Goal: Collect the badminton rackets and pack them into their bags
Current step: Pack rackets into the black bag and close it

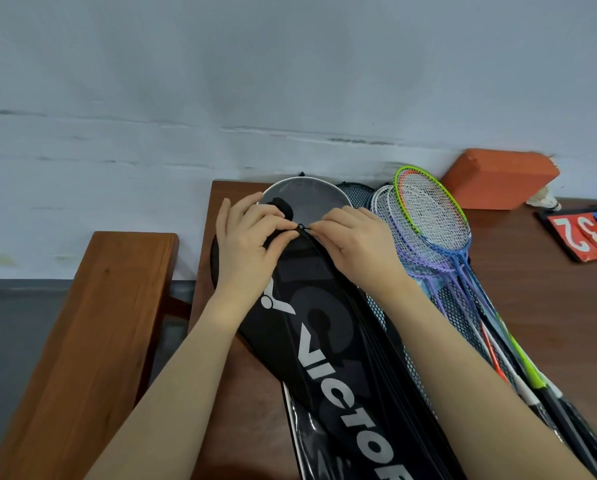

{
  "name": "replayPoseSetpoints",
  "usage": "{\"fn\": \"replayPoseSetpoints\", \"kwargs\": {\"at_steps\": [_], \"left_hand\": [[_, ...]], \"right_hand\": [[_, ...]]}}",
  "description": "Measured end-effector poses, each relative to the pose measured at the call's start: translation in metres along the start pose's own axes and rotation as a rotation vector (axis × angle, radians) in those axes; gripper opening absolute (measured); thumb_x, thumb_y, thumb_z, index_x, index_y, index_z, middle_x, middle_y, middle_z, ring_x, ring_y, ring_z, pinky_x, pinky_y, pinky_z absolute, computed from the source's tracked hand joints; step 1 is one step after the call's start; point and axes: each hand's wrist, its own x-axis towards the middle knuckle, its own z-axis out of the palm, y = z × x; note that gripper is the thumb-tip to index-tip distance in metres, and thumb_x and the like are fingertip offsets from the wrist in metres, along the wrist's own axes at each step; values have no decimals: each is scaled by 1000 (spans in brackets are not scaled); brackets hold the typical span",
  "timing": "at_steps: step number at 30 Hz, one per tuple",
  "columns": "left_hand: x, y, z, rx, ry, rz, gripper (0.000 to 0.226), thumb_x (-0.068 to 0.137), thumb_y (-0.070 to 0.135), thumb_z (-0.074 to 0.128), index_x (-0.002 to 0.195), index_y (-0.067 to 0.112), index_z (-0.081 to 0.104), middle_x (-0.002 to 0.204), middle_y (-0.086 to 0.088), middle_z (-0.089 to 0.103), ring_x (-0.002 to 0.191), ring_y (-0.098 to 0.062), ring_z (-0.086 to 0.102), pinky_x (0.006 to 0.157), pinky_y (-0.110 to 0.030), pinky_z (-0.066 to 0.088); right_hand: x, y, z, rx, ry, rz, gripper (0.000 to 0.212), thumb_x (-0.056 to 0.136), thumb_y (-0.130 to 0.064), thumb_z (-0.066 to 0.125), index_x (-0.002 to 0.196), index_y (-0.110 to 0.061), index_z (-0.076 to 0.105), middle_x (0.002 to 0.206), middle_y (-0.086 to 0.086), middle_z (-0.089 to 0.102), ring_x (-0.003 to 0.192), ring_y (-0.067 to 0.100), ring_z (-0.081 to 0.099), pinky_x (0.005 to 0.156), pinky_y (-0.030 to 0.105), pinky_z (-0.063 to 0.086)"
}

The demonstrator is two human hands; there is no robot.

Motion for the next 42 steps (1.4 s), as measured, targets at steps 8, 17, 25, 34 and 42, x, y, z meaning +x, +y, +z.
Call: {"fn": "replayPoseSetpoints", "kwargs": {"at_steps": [8, 17, 25, 34, 42], "left_hand": [[10, 4, 10, 76, -164, 165, 23, 90, 31, 47, 102, 25, 66, 103, 16, 66, 119, -5, 46, 111, -33, 4], [5, 7, 17, 87, -47, 179, 23, 88, 35, 53, 94, 26, 73, 100, 15, 68, 113, -10, 46, 94, -36, 22], [13, -4, 26, 116, -10, 83, 20, 86, 35, 55, 90, 27, 73, 97, 11, 70, 112, -13, 48, 99, -39, 22], [15, 6, 39, 28, 9, -7, 18, 83, 37, 57, 87, 29, 73, 93, 14, 69, 105, -8, 52, 96, -39, 26], [11, 12, 31, -114, -2, 62, 16, 83, 24, 61, 89, 16, 74, 99, 2, 68, 94, -14, 60, 85, -45, 47]], "right_hand": [[-22, 3, -18, 366, -22, 332, 15, 88, -13, 54, 89, -8, 68, 81, 5, 64, 69, 23, 59, 63, 33, 47], [-29, 15, -19, 327, -136, 280, 25, 90, -22, 51, 98, -11, 72, 84, 5, 65, 70, 23, 61, 65, 30, 44], [-30, 16, -10, 74, -65, 163, 18, 87, -17, 55, 90, -14, 72, 76, 1, 66, 67, 25, 61, 59, 34, 44], [-34, 17, -11, 161, -25, 252, 18, 88, -13, 51, 87, -6, 67, 76, 7, 63, 68, 28, 61, 55, 37, 49], [-9, 26, -5, 351, -99, 245, 25, 92, -22, 45, 94, -10, 67, 86, 3, 63, 75, 25, 62, 62, 41, 50]]}}
